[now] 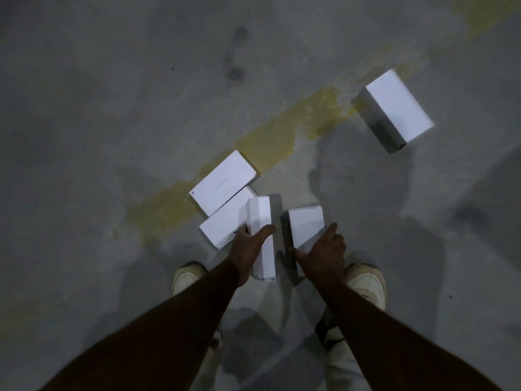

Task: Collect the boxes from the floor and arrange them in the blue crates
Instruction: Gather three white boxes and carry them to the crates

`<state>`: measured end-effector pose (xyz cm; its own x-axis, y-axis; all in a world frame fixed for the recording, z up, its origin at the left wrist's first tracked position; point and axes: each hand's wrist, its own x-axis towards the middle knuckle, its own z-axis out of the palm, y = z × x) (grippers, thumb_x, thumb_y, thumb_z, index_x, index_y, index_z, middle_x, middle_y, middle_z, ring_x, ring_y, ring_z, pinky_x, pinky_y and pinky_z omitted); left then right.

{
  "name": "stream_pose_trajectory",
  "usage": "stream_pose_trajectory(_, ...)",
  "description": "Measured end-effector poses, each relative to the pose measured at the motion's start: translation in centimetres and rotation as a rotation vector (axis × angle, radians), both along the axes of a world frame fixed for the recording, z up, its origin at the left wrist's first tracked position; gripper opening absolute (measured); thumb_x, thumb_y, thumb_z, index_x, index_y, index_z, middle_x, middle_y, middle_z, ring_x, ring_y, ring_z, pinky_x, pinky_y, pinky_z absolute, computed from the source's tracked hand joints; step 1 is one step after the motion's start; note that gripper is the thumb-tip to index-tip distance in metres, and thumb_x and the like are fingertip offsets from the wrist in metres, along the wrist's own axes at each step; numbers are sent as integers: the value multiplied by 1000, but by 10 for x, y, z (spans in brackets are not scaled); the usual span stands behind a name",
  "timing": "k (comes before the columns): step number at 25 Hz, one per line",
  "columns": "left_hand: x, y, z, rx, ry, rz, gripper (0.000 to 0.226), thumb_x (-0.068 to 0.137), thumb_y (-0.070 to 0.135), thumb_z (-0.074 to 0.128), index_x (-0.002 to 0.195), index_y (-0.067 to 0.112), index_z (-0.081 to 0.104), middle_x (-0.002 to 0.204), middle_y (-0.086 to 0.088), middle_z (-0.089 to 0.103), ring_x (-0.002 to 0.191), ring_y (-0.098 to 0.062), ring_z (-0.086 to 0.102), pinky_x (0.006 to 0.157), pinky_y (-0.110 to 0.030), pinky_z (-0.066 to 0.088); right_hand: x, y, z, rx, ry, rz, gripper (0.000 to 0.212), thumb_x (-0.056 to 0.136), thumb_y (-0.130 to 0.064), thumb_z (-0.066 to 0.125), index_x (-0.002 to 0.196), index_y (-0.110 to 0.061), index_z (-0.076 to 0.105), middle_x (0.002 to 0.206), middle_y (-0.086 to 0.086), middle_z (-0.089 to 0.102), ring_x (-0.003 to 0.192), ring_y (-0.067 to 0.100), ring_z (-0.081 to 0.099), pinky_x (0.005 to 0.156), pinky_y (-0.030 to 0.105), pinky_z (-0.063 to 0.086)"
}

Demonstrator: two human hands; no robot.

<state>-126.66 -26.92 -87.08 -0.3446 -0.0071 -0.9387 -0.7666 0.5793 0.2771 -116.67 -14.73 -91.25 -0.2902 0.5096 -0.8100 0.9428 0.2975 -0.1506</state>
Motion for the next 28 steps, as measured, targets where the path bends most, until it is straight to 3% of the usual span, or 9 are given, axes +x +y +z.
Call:
stream_pose_trajectory(6, -1, -30, 0, 23, -23, -19, 75, 80, 57, 68, 142, 27, 39, 129, -5, 56, 113, -25, 56, 99, -41, 45, -16, -16, -21, 112, -31, 30, 129, 67, -55, 81, 152, -11, -5, 147, 20, 28, 132, 39, 33, 102, 54, 41)
stream_pose_trajectory(9, -1, -27, 10, 21, 26, 1, 70, 74, 59, 67, 131, 30, 41, 124, -4, 57, 111, -23, 56, 99, -40, 46, -16, -14, -11, -26, 222, -119, 114, 75, -48, 79, 154, -15, 3, 152, 13, 27, 138, 32, 33, 113, 47, 30)
stream_pose_trajectory(12, -11, -18, 20, 83, 47, 127, 68, 73, 63, 68, 127, 28, 45, 125, -4, 60, 112, -25, 58, 104, -47, 48, -31, -23, 23, -254, 556, -233, 91, 82, -47, 69, 151, -23, 15, 147, -2, 36, 131, 14, 41, 109, 34, 35)
stream_pose_trajectory(15, -26, -14, 29, 176, -3, 149, 92, 53, 82, 65, 130, 33, 52, 123, -3, 65, 112, -27, 62, 102, -52, 50, -55, -42, 51, -442, 600, -274, 78, 90, -59, 51, 151, -26, 16, 145, -8, 37, 124, 7, 41, 109, 33, 38)
stream_pose_trajectory(18, -37, -30, 32, 210, 85, 11, 87, 52, 89, 65, 123, 40, 55, 122, 5, 67, 114, -22, 63, 101, -47, 52, -69, -64, 59, -465, 581, -264, 76, 91, -68, 34, 152, -29, 10, 155, -3, 30, 131, 9, 40, 113, 37, 36)
stream_pose_trajectory(20, -44, -46, 33, 206, 182, 40, 87, 51, 84, 74, 122, 37, 57, 121, 8, 68, 112, -19, 64, 94, -39, 55, -74, -80, 62, -504, 588, -293, 70, 97, -60, 31, 154, -27, 9, 157, -2, 26, 133, 8, 36, 112, 34, 35)
stream_pose_trajectory(22, -51, -60, 33, 144, 199, 100, 87, 56, 76, 79, 123, 30, 50, 120, 11, 63, 109, -16, 62, 84, -33, 53, -74, -95, 61, -563, 612, -341, 75, 93, -67, 30, 155, -31, 9, 159, -7, 23, 139, 10, 34, 113, 34, 34)
stream_pose_trajectory(25, -59, -81, 28, 62, 225, 5, 83, 60, 67, 77, 127, 31, 44, 117, 10, 59, 108, -16, 59, 78, -30, 48, -79, -111, 66, -664, 647, -354, 44, 105, -42, 30, 148, -33, 24, 148, -24, 28, 137, 1, 34, 107, 12, 31)
stream_pose_trajectory(28, -67, -104, 20, 33, 269, -96, 79, 64, 54, 83, 130, 28, 48, 117, 4, 62, 107, -17, 59, 84, -34, 50, -90, -115, 60, -598, 590, -402, 37, 106, -30, 35, 143, -27, 34, 144, -9, 43, 127, 6, 46, 99, 17, 38)
